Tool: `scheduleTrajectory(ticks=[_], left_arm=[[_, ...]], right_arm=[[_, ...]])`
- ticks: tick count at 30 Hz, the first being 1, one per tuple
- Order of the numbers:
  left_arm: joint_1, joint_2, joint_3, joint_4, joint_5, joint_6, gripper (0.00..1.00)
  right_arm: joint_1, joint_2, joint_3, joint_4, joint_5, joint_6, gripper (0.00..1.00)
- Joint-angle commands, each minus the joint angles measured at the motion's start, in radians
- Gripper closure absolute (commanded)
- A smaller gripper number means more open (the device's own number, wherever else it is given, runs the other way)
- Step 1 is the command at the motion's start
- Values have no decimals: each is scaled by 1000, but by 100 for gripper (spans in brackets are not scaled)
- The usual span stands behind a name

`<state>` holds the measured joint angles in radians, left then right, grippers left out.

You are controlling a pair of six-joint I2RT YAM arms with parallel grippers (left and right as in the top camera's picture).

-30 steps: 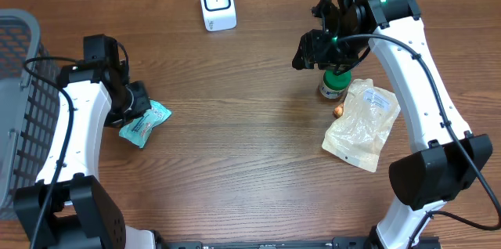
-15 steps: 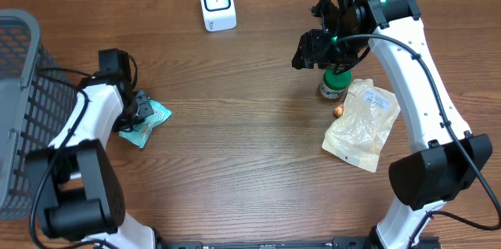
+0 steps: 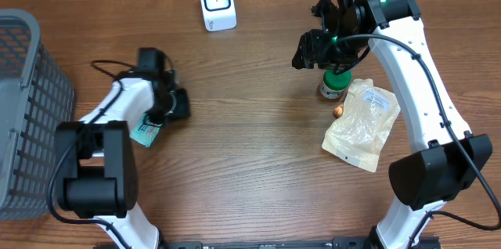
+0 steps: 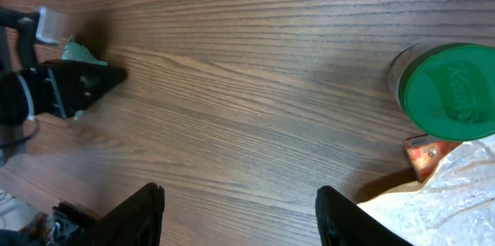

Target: Scan the item barcode

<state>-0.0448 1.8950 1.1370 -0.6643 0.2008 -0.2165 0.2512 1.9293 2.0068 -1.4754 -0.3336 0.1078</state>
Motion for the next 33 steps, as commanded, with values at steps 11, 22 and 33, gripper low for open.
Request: scheduleTrajectory(ticks=[11, 22, 33], left_arm=[[-163, 40, 51, 6, 26, -16, 96], [-78, 40, 488, -566, -170, -61, 96], [47, 39, 385, -645, -462, -283, 95]], right_arm=[[7, 1, 13, 5, 4, -5, 39], [7, 3, 13, 16, 4, -5, 38], [7, 4, 8, 16, 30, -9, 38]])
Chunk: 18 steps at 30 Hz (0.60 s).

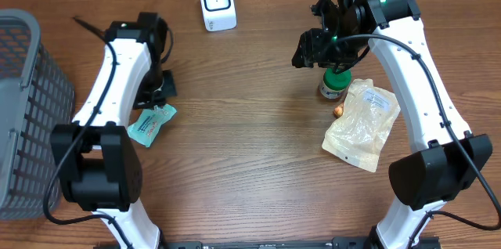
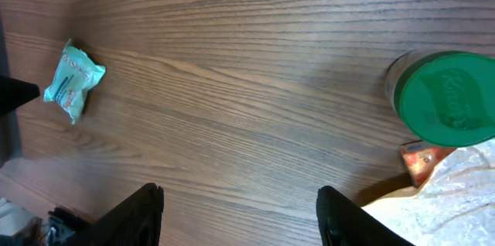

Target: Scan the item barcode

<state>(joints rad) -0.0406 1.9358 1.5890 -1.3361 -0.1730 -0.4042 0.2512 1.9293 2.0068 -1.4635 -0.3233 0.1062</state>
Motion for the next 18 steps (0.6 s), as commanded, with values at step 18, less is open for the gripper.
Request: scheduleTrajectory(ticks=[18], left_arm=[[98, 0, -370, 286, -12, -116, 96]], right_arm=[[7, 5, 8, 12, 35, -7, 38]])
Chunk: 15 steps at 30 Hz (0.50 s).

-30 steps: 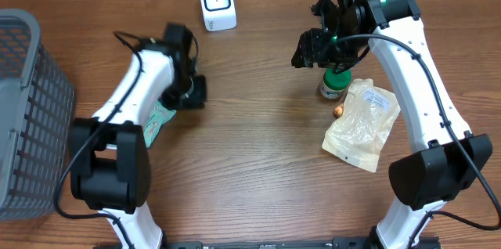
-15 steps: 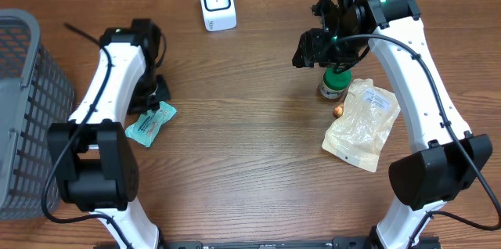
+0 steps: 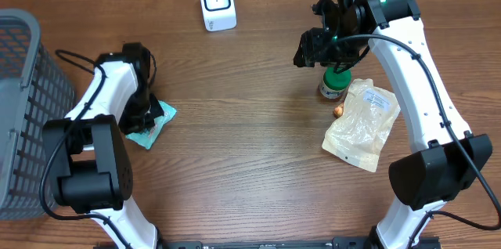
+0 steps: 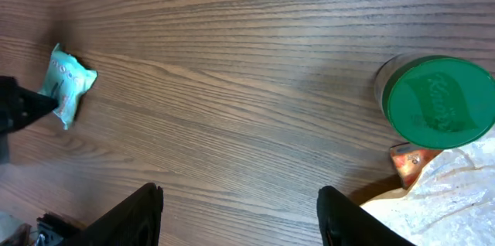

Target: Scan the item barcode

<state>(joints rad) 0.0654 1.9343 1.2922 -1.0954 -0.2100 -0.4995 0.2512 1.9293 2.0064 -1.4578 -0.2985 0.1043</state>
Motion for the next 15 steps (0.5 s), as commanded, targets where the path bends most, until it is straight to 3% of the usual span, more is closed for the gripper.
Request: scheduleTrajectory(ticks=[1, 9, 15], left_arm=[[-8, 2, -95, 71, 39, -21, 96], [-25, 2, -191, 259, 256, 59, 96], [-122, 2, -192, 307, 308, 67, 96]], right_arm=[[7, 5, 9, 6, 11, -5, 38], [7, 5, 9, 10, 10, -5, 37], [7, 5, 9, 10, 11, -5, 38]])
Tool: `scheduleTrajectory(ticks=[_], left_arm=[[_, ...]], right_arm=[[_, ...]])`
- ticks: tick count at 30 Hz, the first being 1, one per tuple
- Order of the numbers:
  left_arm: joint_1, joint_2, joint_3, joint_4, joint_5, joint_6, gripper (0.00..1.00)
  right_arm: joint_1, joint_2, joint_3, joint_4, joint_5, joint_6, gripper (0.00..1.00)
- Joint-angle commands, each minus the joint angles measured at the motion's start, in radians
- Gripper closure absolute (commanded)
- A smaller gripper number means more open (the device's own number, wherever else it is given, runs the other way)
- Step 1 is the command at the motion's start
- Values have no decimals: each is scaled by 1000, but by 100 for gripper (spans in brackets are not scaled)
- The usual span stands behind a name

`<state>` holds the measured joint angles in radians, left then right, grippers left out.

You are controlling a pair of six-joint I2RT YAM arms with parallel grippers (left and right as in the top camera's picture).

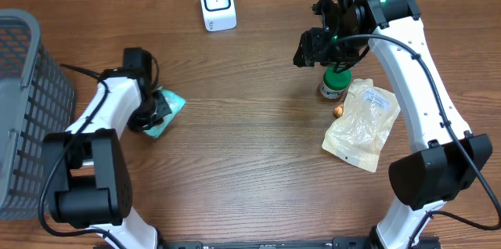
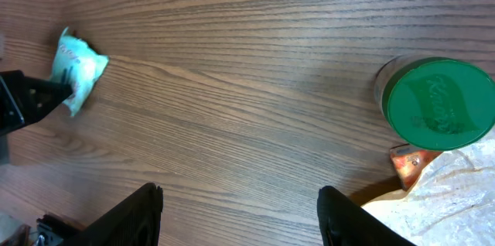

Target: Scan the item barcode

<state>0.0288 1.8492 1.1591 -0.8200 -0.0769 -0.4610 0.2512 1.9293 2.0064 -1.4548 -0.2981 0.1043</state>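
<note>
A small teal snack packet (image 1: 167,110) sits at the tip of my left gripper (image 1: 150,113), whose fingers appear shut on its left edge; in the right wrist view the same packet (image 2: 79,65) is tilted, with a shadow under it. The white barcode scanner (image 1: 217,2) stands at the table's far edge. My right gripper (image 2: 240,216) hangs open and empty above bare wood, just left of a green-lidded jar (image 2: 438,104).
A grey mesh basket (image 1: 23,84) fills the left edge. The green-lidded jar (image 1: 333,84), a small orange item (image 1: 338,111) and a clear bag of food (image 1: 362,122) lie under and beside the right arm.
The teal packet has shifted right and toward the scanner and now tilts at the left gripper's tip. The left arm's wrist has moved slightly. The right arm is unchanged.
At first the left gripper was down over the teal packet. Then the left arm stood raised toward the far side, with the packet lying free on the table. Then the gripper was back at the packet's left edge, and now the packet sits displaced in its fingers. The right arm stayed put.
</note>
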Motion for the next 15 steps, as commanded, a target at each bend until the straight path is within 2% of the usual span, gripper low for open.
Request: scheduleTrajectory(ticks=[1, 8, 15], left_arm=[[-109, 87, -59, 40, 181, 28, 96], [-266, 87, -58, 125, 189, 27, 96], [-284, 86, 6, 106, 181, 39, 96]], right_arm=[[7, 5, 9, 7, 10, -5, 37], [7, 5, 9, 7, 10, -5, 38], [7, 5, 9, 8, 10, -5, 37]])
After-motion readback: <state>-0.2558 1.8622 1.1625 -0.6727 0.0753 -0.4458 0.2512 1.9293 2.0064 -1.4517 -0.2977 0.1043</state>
